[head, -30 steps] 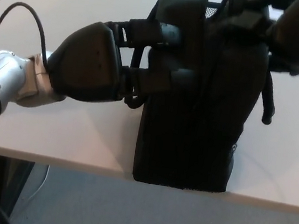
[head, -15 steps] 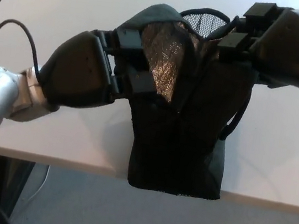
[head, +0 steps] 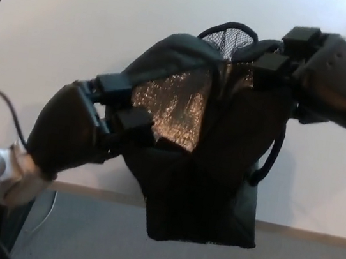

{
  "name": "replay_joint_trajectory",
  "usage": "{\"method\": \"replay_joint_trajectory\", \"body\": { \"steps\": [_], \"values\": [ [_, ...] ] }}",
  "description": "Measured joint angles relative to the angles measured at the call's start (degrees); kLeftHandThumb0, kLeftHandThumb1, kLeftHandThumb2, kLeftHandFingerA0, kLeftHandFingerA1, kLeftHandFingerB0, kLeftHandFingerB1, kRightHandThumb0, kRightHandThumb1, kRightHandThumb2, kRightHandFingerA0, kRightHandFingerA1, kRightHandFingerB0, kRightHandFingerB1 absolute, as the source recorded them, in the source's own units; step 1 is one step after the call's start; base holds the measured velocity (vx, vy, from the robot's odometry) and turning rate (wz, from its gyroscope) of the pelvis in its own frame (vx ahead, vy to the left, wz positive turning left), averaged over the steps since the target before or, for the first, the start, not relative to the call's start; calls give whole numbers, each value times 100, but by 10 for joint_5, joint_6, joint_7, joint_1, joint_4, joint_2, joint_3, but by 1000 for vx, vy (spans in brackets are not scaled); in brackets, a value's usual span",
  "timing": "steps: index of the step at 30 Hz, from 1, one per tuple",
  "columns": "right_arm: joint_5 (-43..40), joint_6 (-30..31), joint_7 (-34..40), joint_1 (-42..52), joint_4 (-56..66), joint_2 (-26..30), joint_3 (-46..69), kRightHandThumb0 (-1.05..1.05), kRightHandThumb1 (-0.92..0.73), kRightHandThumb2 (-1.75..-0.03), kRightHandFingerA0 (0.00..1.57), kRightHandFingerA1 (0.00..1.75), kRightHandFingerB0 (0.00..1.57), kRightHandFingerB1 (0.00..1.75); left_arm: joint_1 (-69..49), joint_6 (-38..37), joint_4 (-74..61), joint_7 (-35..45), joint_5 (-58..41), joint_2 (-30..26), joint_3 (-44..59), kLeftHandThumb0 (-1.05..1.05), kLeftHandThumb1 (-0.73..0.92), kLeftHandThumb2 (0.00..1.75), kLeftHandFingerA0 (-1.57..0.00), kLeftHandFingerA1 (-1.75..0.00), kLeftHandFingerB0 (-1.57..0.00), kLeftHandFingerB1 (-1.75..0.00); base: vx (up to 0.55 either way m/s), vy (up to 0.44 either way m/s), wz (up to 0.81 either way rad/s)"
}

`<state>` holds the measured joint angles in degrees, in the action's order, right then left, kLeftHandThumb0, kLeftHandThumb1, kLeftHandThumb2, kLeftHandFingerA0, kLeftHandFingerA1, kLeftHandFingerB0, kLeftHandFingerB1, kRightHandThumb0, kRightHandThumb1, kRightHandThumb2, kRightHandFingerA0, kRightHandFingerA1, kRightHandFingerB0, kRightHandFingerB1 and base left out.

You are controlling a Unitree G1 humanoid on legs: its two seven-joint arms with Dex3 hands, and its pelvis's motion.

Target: A lunch bag is kept on the middle of the desk and the robot uses both its hands to grab the opening of the bag from the left and right and moves its hands away from each other to spread the bag open

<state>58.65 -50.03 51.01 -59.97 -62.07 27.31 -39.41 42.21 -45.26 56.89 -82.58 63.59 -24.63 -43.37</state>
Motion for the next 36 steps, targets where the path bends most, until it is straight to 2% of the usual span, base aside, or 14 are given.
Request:
{"method": "replay_joint_trajectory", "body": {
  "steps": [5,7,10,14,17,18,20,28,32,36],
  "values": [
    [-15,-8,21,80,18,-13,28,-30,-61,-57,81,175,72,163,-76,-25,0,-10,-33,10,46,-10,33,130,-93,-156,-92,-130,0,0,0],
    [-25,-11,27,110,20,-25,42,-29,-62,-57,79,175,70,163,-97,-38,3,-12,-44,15,64,-7,34,126,-87,-160,-88,-129,0,0,0],
    [-37,-11,36,156,18,-44,61,-26,-60,-57,82,171,73,160,-126,-62,8,-14,-60,21,87,-9,39,117,-92,-154,-91,-125,0,0,0],
    [-55,-12,46,207,3,-73,84,-25,-63,-57,79,174,70,164,-153,-85,13,-10,-73,24,109,-8,37,120,-92,-154,-92,-124,0,0,0],
    [-64,-12,52,236,-12,-93,91,-24,-61,-57,82,172,74,161,-170,-98,13,-4,-79,26,120,-10,40,119,-91,-153,-93,-125,0,0,0],
    [-65,-12,53,240,-16,-96,92,-25,-60,-58,84,170,76,159,-173,-100,13,-3,-80,26,123,-7,41,118,-87,-155,-90,-125,0,0,0],
    [-67,-12,57,244,-22,-99,92,-25,-59,-58,85,169,76,159,-178,-104,13,2,-83,27,129,-10,42,113,-91,-150,-91,-122,0,0,0],
    [-73,-12,57,244,-27,-102,103,-25,-61,-57,81,171,73,161,-182,-109,5,12,-85,29,142,-12,41,111,-93,-148,-92,-118,0,0,0],
    [-73,-11,54,236,-26,-101,105,-24,-61,-59,85,167,78,155,-182,-109,1,17,-85,29,150,-13,42,108,-93,-147,-92,-117,0,0,0],
    [-73,-12,42,216,-20,-92,108,-26,-61,-59,85,166,75,153,-180,-109,-7,19,-85,29,154,-16,45,106,-97,-144,-94,-116,0,0,0]
  ]
}}
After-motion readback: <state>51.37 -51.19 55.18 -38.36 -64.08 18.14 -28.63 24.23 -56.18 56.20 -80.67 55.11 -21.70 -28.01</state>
